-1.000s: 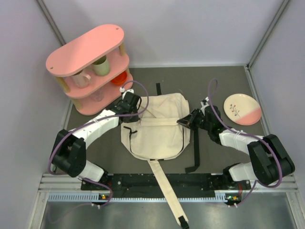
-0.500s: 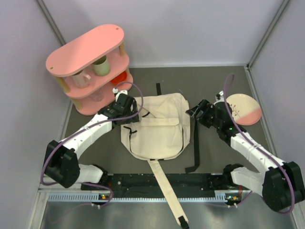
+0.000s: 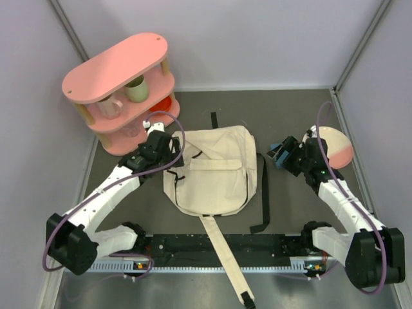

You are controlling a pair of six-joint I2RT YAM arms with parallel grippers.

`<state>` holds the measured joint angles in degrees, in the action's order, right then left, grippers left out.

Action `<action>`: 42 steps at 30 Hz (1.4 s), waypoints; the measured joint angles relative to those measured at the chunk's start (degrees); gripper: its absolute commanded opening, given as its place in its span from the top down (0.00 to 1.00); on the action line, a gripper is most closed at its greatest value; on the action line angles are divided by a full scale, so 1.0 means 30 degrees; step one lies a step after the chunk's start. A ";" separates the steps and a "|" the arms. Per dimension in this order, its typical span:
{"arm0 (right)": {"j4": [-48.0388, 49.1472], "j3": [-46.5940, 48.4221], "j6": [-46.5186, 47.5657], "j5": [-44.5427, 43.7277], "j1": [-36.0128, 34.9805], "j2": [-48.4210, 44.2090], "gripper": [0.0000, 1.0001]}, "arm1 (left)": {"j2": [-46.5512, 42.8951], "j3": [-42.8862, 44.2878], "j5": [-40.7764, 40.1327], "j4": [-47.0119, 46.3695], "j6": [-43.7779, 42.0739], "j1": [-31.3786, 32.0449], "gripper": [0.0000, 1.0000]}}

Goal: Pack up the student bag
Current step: Pick up the personal item from the center of the board.

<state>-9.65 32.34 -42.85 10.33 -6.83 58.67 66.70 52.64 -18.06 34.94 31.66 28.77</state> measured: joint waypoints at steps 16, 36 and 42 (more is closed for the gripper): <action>-0.1792 0.3883 0.1180 -0.0670 0.0699 0.2324 0.05 | -0.2280 -0.0029 0.4575 -0.1180 -0.1967 0.0000 0.01; -0.0765 0.4772 0.4102 0.1392 0.4714 1.0127 0.19 | -0.1967 -0.0699 0.7111 -0.2178 -0.2062 0.0000 0.01; 0.0291 0.4867 0.4903 0.2215 0.4714 1.0805 0.28 | -0.1938 -0.0699 0.7257 -0.2273 -0.2062 0.0000 0.01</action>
<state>-8.78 46.94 -28.14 16.97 7.31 91.09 60.88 50.54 3.70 28.12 25.47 28.77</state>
